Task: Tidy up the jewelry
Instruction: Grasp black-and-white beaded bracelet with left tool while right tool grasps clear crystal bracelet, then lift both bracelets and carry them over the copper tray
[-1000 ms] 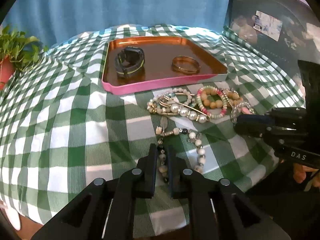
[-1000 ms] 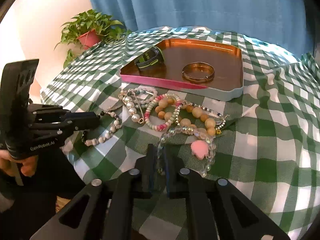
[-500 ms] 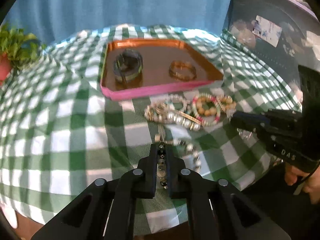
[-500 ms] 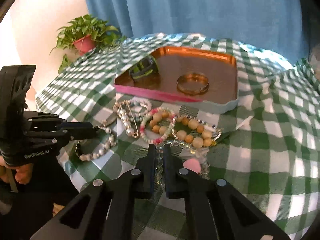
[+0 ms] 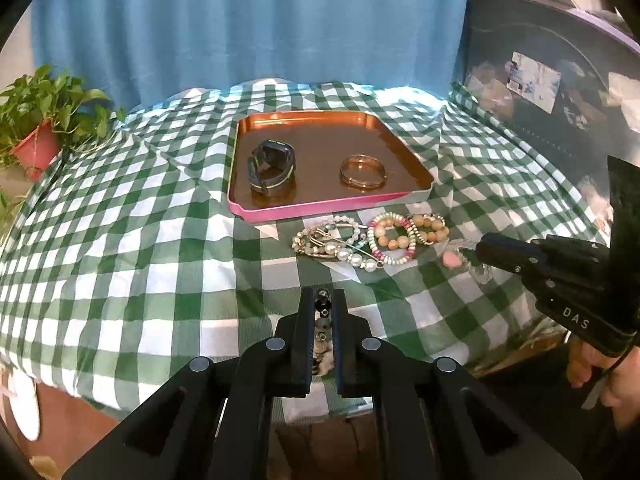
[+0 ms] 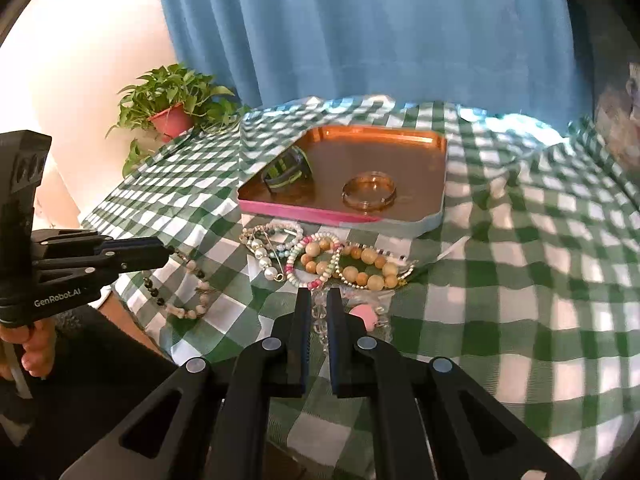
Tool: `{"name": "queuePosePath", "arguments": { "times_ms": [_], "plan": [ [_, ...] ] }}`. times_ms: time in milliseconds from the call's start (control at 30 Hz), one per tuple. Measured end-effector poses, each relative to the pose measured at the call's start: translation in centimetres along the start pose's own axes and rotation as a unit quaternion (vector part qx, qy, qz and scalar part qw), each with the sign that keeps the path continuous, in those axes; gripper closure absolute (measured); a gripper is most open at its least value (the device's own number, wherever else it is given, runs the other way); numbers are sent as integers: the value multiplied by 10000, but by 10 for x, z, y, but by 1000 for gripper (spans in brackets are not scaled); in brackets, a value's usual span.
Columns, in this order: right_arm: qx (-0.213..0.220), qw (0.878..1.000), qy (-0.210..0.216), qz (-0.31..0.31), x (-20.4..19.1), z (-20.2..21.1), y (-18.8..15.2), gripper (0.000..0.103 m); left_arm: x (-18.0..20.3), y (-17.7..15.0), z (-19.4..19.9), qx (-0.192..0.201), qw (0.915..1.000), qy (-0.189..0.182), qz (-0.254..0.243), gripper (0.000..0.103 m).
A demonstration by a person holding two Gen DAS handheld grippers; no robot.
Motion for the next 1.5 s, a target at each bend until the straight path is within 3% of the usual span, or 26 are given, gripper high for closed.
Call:
{"name": "queuePosePath", "arguments": {
  "times_ms": [267,500,667,1200,1333,1500],
  "plan": [
    [350,9993,72,-145,3,32,16,97,-1,7,30,281,9995,86,81,95],
    [600,9976,179,-297,5,52,35,97,-7,14,43,443,9987,-96,243,95],
    [647,9968,248,-411,5,58,49,97,-9,40,59,631,9970,-291,331,95],
    [1375,9899,305,-172,-28,119,111,96,14,118,124,1630,9849,-588,-26,95],
    [1551,9874,297,-27,-43,133,128,96,24,128,148,2009,9783,-402,-300,95],
    [1767,9839,127,233,-57,146,143,96,28,135,158,2215,9733,-331,-500,95]
  ]
}}
Point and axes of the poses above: each gripper's, at about its wrist camera, not at the fingertips, and z roughly against the way its jaws point, x to its right, y to its top, the point moved 6 cm from there along -z, roughly the way its jaws point, and after that the axes turned 13 degrees about -x, right-handed, at the moved point
